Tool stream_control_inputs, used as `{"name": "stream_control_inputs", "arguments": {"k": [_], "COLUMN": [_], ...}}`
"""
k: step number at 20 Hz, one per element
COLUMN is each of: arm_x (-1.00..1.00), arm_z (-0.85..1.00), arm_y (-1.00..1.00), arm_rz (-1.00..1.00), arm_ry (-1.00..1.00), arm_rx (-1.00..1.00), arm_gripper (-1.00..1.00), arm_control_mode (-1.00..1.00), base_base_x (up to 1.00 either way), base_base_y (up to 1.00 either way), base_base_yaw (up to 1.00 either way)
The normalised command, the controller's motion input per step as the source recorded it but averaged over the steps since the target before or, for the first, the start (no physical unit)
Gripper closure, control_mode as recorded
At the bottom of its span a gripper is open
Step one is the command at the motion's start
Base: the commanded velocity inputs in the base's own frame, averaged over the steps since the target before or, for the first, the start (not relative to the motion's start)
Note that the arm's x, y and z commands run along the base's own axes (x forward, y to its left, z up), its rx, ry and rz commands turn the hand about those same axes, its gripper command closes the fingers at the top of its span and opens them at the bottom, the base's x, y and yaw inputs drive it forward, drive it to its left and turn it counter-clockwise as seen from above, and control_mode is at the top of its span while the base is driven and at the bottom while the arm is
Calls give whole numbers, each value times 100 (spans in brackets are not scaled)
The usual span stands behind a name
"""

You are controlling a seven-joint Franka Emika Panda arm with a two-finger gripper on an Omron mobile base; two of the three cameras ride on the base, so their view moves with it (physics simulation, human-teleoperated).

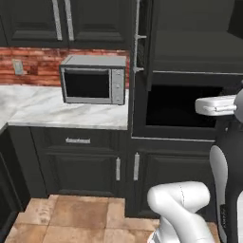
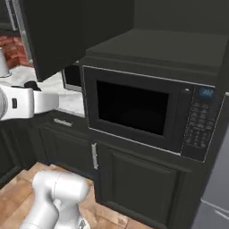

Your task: Take 2 condiments from the cabinet and move them on the counter near the stove.Make sure the condiments are lined up with each other, next to each other.

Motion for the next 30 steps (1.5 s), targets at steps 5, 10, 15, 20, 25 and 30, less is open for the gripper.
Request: {"name": "stream_control_inputs", "arguments": {"k": [5, 10, 15, 20, 25, 30], "arm_x": [0, 0, 0, 0, 0, 0], "arm_z": [0, 0, 0, 0, 0, 0], "arm_y": [0, 0, 0, 0, 0, 0], "arm_rz": [0, 0, 0, 0, 0, 0], "arm_ry": [0, 0, 0, 0, 0, 0], "arm_rx": [0, 0, 0, 0, 0, 0], "arm_gripper": [100, 100, 100, 100, 100, 100], "arm_control_mode": [100, 100, 100, 100, 100, 100], "base_base_x": [-9, 0, 0, 0, 0, 0], "base_base_y": [46, 56, 46, 37, 27, 10], "base_base_yaw": [72, 88, 98, 100, 100, 100]}}
